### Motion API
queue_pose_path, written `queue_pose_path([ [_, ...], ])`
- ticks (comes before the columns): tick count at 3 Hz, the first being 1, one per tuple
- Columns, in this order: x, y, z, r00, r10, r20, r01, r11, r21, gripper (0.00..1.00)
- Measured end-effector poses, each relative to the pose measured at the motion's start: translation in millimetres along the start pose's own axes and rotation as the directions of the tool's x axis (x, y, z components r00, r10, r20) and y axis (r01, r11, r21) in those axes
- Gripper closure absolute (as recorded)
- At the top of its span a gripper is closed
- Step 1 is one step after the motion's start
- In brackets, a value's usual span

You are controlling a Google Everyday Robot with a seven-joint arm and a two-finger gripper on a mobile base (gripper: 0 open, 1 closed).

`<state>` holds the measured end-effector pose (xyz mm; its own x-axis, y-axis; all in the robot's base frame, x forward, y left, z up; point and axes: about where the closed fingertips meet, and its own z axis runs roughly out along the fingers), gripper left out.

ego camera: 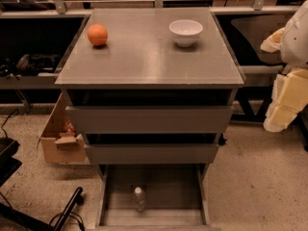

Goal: Pick water bottle from bottom drawer and place on counter

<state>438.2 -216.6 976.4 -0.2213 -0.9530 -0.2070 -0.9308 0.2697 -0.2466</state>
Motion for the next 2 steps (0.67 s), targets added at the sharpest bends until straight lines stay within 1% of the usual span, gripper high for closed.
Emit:
queue_pose_path([
  [1,0.0,0.0,0.0,1.0,0.0,0.0,0.0,1.0,0.0,0.0],
  [2,5.4,6.5,23.8,0.996,0.046,0.07,-0.045,0.9988,-0.019,0.0],
])
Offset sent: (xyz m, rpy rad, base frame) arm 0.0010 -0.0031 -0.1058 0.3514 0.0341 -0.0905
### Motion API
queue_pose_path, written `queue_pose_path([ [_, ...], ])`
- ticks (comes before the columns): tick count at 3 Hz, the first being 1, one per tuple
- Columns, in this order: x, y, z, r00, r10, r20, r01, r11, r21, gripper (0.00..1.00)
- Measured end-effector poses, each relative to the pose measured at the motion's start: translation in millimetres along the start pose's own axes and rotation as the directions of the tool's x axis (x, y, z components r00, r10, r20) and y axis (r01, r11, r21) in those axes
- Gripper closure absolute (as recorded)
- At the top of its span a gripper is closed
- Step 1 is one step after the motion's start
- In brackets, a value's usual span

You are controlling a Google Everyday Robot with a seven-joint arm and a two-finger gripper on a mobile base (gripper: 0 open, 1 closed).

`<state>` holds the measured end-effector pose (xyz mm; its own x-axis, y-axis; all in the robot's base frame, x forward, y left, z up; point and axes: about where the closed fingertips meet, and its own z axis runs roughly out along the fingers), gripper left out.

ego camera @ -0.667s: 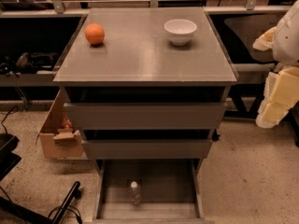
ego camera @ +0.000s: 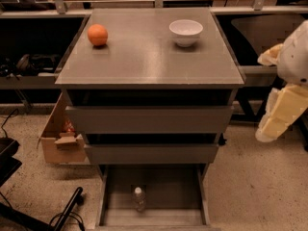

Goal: Pick water bottle from bottom drawer and place on counter

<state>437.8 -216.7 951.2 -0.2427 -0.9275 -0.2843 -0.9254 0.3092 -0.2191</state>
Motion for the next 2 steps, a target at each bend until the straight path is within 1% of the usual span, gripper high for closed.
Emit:
queue_pose_path([
  [1,16.2,33.1,58.7,0.987,0.046,0.154,-0.037,0.9973,-0.063,0.0],
  [2,31.2,75.6,135.6,0.939,0.108,0.326,-0.065,0.988,-0.14,0.0],
])
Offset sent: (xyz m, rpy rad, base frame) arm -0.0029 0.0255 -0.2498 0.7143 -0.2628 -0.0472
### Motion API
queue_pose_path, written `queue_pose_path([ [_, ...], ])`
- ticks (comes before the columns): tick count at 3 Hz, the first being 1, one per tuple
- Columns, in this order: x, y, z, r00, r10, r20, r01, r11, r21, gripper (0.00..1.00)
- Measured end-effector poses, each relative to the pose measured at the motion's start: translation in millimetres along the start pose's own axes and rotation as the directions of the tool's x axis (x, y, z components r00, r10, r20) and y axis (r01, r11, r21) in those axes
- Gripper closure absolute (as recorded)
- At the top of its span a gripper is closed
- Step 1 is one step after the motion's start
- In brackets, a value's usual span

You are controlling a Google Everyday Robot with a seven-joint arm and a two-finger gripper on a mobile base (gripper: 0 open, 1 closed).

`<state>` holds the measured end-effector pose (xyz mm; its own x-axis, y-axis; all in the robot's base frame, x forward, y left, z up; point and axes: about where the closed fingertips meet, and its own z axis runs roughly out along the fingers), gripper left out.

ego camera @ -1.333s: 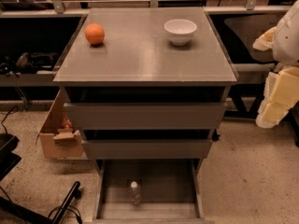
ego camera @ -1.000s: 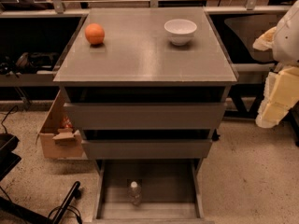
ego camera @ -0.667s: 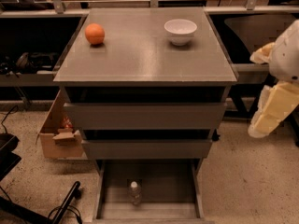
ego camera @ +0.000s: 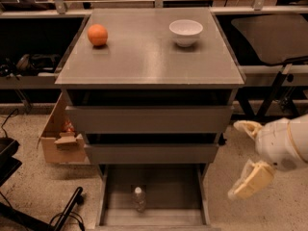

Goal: Pick water bottle from bottom drawer and place on counter

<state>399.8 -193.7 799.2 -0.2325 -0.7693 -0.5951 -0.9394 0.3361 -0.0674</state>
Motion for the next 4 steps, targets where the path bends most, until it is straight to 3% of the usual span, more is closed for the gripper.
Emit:
queue_pose_path([
  [1,34.0,3.5,80.2,0.96,0.063,0.272,-0.072,0.9971,0.024,0.0],
  [2,50.4,-7.7,124.2,0.918,0.015,0.396,-0.048,0.9963,0.072,0.0],
  [3,49.4,-7.7,123.1,0.919,0.017,0.394,-0.049,0.9962,0.072,0.0],
  [4,59.6,-5.8,193.0,0.923,0.029,0.384,-0.045,0.9984,0.033,0.0],
])
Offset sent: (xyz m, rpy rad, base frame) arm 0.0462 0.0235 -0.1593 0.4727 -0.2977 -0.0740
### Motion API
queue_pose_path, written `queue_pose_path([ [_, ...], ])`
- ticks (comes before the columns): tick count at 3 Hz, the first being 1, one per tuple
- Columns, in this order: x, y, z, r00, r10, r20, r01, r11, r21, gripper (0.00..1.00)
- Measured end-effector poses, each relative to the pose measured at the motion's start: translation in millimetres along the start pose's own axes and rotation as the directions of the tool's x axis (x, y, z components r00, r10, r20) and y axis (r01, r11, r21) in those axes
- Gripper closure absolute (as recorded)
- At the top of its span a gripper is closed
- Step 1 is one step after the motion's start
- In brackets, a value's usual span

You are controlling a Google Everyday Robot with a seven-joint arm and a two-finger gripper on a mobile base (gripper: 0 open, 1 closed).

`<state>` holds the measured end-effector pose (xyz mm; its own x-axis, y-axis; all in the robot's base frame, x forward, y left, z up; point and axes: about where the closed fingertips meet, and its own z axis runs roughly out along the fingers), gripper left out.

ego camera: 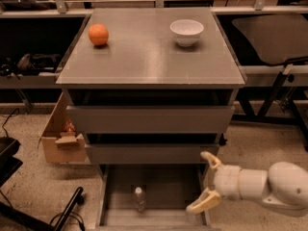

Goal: Pick water bottle from bottom drawer and place on counter

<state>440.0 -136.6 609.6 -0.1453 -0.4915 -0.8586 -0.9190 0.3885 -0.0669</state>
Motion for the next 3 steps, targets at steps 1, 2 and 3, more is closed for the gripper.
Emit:
queue_pose_path([
  [1,60.9,-3.8,90.4,0.999,-0.045,-0.028,0.045,0.999,-0.003,0.0],
  [2,95.1,-14.2,145.5,0.997,-0.079,-0.02,0.079,0.9969,-0.005,0.0],
  [3,116.2,-20.0,191.9,0.996,-0.075,0.039,0.076,0.9971,-0.008,0.0],
])
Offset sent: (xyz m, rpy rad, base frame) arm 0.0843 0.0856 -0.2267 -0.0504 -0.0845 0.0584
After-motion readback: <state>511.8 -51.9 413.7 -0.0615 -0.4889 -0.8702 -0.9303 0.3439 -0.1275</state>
